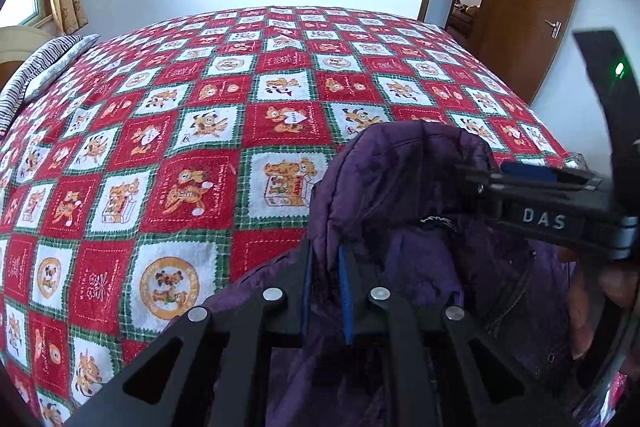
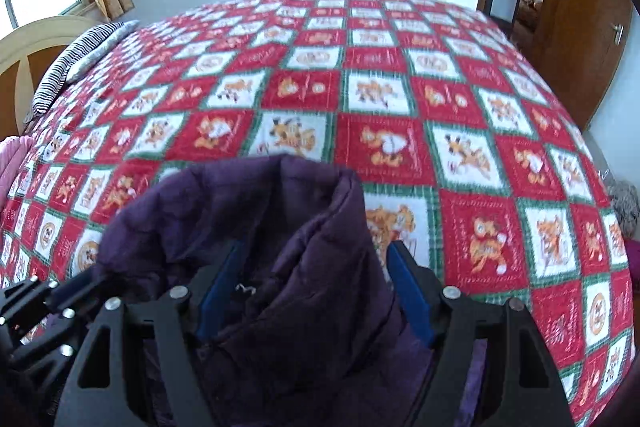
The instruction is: Fold large clothes
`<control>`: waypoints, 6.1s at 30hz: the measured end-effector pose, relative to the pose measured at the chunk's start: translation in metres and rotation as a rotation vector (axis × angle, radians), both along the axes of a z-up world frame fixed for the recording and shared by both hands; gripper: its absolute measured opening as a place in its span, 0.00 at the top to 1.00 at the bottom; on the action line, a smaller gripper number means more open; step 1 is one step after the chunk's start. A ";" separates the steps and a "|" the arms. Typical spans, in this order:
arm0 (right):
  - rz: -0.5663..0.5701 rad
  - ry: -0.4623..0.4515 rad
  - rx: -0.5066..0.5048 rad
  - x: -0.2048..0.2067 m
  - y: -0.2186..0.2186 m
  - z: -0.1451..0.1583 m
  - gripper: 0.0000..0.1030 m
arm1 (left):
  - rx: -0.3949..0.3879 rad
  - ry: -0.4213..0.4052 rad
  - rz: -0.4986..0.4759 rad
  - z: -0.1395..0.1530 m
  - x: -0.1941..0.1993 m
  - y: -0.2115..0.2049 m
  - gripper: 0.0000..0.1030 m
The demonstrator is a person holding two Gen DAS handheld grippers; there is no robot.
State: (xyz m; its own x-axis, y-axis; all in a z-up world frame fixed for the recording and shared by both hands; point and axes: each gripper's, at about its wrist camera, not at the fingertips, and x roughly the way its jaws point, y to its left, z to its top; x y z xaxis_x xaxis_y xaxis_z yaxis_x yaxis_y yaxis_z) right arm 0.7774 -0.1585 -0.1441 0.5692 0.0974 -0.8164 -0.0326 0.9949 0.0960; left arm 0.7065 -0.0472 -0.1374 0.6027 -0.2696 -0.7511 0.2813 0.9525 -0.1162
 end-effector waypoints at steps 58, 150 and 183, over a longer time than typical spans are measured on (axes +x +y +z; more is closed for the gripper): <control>-0.100 -0.367 0.080 -0.174 -0.064 0.058 0.50 | 0.184 -0.072 0.157 -0.052 -0.062 0.001 0.04; -0.099 0.039 0.131 -0.489 -0.142 -0.059 0.24 | -0.011 0.032 0.049 -0.045 -0.436 0.123 0.01; -0.089 -0.025 0.455 -0.533 -0.133 -0.073 0.65 | -0.093 0.012 -0.013 -0.069 -0.459 0.115 0.50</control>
State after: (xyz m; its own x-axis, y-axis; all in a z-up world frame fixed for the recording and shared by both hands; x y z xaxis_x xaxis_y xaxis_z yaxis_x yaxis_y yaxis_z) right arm 0.2441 -0.2911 -0.2171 0.6109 0.3921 -0.6877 0.0435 0.8508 0.5237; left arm 0.2473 0.0678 -0.2063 0.5896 -0.3466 -0.7296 0.2919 0.9336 -0.2076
